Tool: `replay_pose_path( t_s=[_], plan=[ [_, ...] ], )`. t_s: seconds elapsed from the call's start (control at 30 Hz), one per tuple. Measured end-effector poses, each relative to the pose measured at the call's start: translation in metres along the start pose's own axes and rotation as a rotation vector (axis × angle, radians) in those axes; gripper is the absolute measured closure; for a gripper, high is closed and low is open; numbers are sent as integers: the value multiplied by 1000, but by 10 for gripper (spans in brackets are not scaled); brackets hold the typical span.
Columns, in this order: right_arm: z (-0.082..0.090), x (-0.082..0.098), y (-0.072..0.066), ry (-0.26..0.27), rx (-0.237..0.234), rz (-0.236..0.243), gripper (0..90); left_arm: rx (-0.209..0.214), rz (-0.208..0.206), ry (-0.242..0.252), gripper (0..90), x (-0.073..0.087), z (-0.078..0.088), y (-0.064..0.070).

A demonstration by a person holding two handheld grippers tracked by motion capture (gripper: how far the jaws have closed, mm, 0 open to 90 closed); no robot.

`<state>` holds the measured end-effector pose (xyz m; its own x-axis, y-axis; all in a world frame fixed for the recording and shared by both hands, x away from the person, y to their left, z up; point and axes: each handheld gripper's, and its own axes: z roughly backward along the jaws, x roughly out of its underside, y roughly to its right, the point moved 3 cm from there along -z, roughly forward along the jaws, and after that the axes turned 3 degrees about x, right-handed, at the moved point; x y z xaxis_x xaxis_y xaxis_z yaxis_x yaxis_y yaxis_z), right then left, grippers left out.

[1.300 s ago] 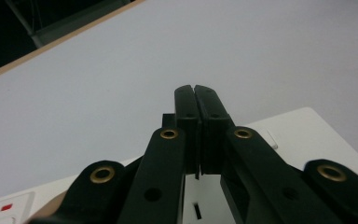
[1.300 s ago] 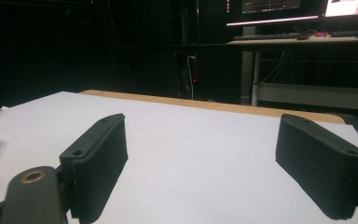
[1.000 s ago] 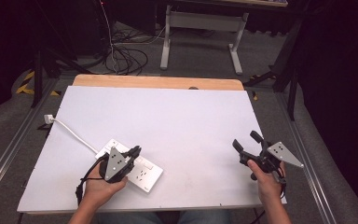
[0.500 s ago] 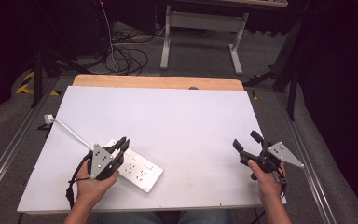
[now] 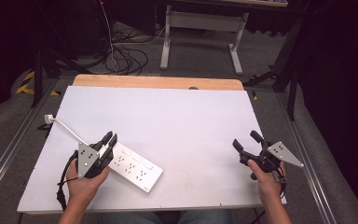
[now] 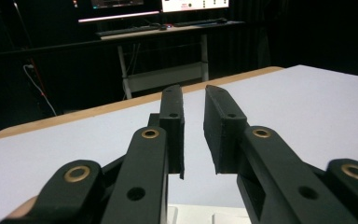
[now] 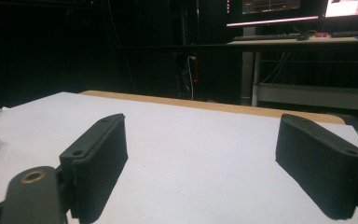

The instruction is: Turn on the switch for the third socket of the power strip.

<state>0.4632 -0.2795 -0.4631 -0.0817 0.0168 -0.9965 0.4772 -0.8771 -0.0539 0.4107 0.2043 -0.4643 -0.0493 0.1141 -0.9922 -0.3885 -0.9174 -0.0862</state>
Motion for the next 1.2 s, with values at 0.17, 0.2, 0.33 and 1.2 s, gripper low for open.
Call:
replay_pose_path(
  t_s=[0.17,0.2,0.33,1.2],
  plan=[
    [0,0,1,1,-2,1,167,-21,13,24,755,-1,3,-5],
    [0,0,1,3,-2,1,167,-27,17,26,752,-2,4,-7],
    [-1,0,1,-1,-3,0,167,-48,37,38,744,-2,8,-13],
    [-2,0,0,2,-5,2,167,-144,50,78,640,-2,23,-37]
  ],
)
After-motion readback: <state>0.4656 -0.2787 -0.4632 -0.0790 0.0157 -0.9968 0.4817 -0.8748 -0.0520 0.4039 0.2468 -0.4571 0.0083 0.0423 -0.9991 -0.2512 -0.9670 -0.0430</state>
